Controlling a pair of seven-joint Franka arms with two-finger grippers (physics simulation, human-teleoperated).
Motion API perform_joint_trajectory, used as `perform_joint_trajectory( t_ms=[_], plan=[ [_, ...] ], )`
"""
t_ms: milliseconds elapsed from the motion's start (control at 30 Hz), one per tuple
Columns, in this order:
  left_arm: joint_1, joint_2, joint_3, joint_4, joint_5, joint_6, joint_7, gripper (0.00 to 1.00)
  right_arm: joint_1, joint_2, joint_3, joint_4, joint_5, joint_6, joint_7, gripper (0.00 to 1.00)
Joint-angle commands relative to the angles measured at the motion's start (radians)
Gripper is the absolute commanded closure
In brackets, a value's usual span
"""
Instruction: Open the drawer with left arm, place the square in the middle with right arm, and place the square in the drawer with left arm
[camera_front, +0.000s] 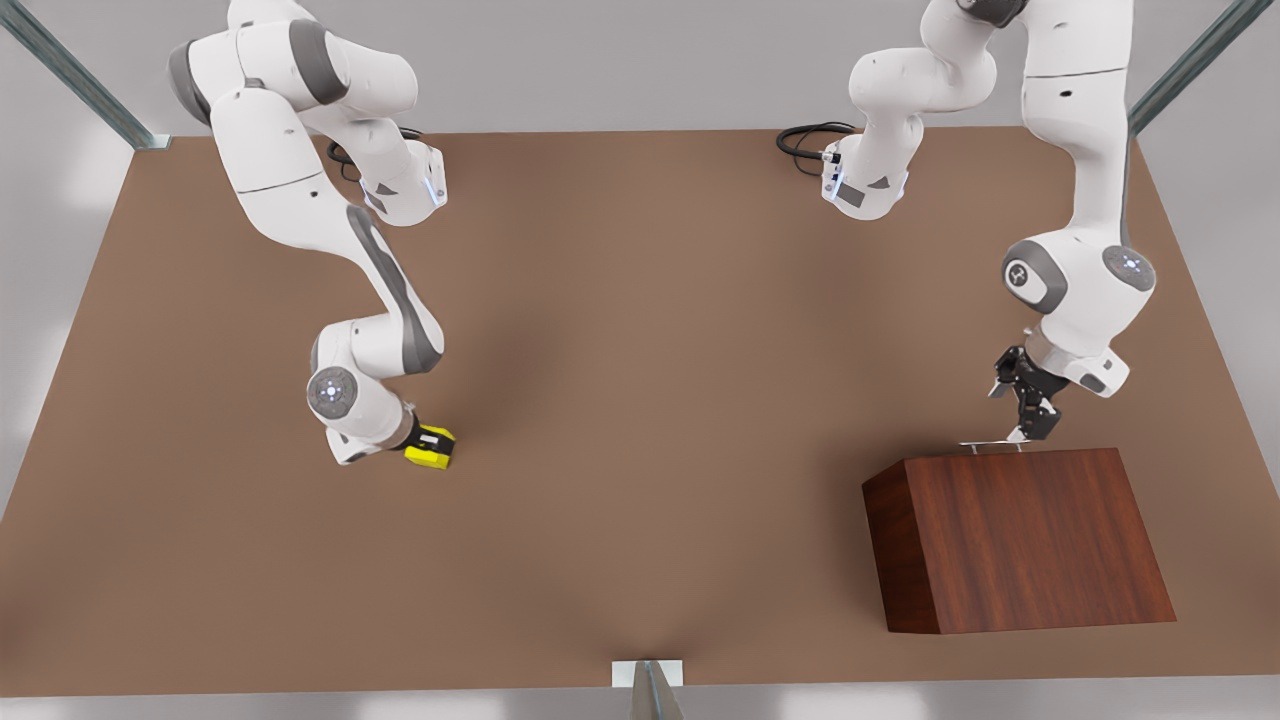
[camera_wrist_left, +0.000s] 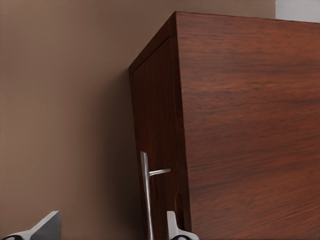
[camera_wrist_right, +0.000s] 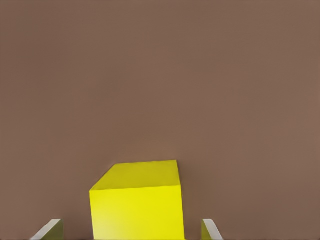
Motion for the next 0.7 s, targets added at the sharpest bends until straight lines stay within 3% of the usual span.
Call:
perform_joint_trajectory(
  t_ms=[0,300,333,367,667],
  plan=[
    [0.001,0.004,0.000,0.000,-0.009,0.002,0.000,0.00,0.000,0.004,0.000,0.000,0.000,0.000,0.000,0.00],
    [0.007,0.052,-0.001,0.002,-0.017,0.034,0.002,0.00,0.005,0.050,0.000,-0.050,0.000,0.100,-0.040,0.00],
    [0.005,0.058,-0.001,0.002,-0.017,0.034,0.002,0.00,0.012,0.051,-0.002,-0.061,0.000,0.121,-0.043,0.08],
    [0.005,0.063,-0.001,0.002,-0.017,0.043,0.002,0.00,0.012,0.051,-0.002,-0.069,0.000,0.134,-0.043,0.21],
    [0.004,0.086,-0.003,0.002,-0.020,0.045,0.002,0.00,0.008,0.051,-0.003,-0.060,0.000,0.120,-0.055,0.23]
  ],
)
